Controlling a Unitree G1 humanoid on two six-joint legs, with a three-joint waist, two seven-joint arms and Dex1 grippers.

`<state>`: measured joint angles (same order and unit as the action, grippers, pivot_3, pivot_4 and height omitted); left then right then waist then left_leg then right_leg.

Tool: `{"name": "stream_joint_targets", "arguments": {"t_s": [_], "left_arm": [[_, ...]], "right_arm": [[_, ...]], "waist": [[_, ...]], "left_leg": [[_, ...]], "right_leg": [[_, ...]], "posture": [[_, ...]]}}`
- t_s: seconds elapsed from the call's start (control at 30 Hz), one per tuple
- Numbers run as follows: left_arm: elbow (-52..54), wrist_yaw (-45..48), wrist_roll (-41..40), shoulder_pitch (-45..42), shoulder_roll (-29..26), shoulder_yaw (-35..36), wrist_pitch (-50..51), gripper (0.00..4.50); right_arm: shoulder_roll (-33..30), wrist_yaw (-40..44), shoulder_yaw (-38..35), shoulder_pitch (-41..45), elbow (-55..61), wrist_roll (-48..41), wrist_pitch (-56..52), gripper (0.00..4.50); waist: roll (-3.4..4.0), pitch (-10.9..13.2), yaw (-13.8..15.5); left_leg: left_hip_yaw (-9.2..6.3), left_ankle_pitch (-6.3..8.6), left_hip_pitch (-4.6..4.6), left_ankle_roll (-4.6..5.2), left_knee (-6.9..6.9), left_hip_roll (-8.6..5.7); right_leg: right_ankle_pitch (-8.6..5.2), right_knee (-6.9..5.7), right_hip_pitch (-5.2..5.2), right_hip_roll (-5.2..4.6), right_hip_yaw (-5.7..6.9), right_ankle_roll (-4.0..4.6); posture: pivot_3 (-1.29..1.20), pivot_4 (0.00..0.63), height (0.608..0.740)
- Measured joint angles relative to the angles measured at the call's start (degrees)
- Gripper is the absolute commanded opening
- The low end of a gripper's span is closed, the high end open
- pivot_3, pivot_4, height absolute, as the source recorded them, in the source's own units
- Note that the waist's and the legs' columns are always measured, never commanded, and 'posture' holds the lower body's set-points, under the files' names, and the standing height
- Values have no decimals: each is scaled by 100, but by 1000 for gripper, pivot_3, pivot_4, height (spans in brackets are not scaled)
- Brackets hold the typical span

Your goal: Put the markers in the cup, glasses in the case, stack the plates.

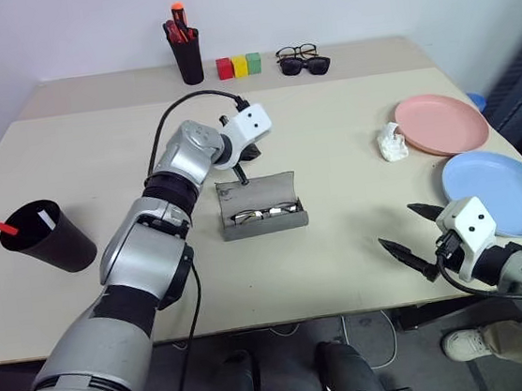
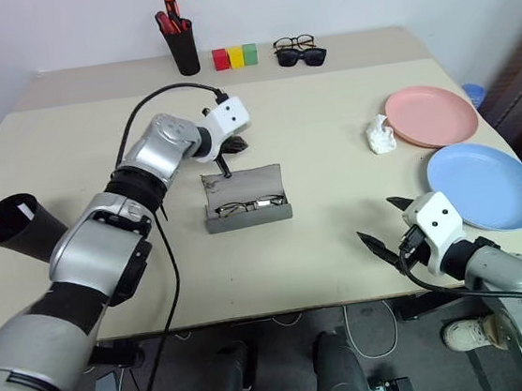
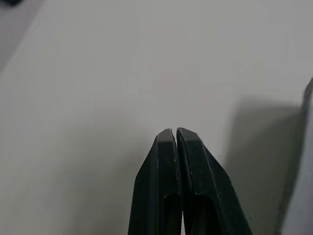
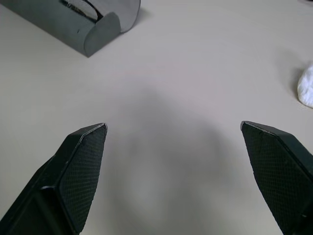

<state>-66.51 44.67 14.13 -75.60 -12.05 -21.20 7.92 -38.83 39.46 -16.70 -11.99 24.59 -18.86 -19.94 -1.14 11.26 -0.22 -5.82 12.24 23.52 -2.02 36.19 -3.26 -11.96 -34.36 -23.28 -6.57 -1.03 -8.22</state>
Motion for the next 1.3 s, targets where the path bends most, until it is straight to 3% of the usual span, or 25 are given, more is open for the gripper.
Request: {"name": "stream_joint_targets", "arguments": {"t_s": [0.2, 0.6, 0.93, 1.3], "left_arm": [[-430, 344, 329, -40, 108, -160, -326, 46], [-457, 3462, -80, -87, -240, 182, 874, 46], [790, 4430, -159, 435, -360, 98, 1656, 46], [2995, 4420, -356, 1598, -737, -197, 2567, 46]], "right_arm": [[2, -54, 4, -93, 205, -96, -209, 4500], [-13, 750, -743, -603, 413, -973, -60, 4500], [38, 1278, -935, -835, 160, -1334, 384, 4500], [58, 1061, -919, -669, -22, -1219, 569, 4500]], "waist": [[0, 0, 25], [1, 0, -42], [1, -1, -46], [6, -3, -47]], "left_leg": [[1, 0, 0, 0, -1, 0], [3, 1, -2, 1, 1, 3], [0, 1, -2, 1, 1, 4], [-1, 1, -6, 1, 1, 8]], "right_leg": [[0, 0, 0, 0, 1, 0], [0, -1, 3, 0, 1, 2], [3, -3, 3, 1, 0, 8], [-4, -5, 3, 1, -1, 33]], "posture": [[0, 150, 740], [0, 150, 740], [0, 150, 740], [0, 150, 740]]}}
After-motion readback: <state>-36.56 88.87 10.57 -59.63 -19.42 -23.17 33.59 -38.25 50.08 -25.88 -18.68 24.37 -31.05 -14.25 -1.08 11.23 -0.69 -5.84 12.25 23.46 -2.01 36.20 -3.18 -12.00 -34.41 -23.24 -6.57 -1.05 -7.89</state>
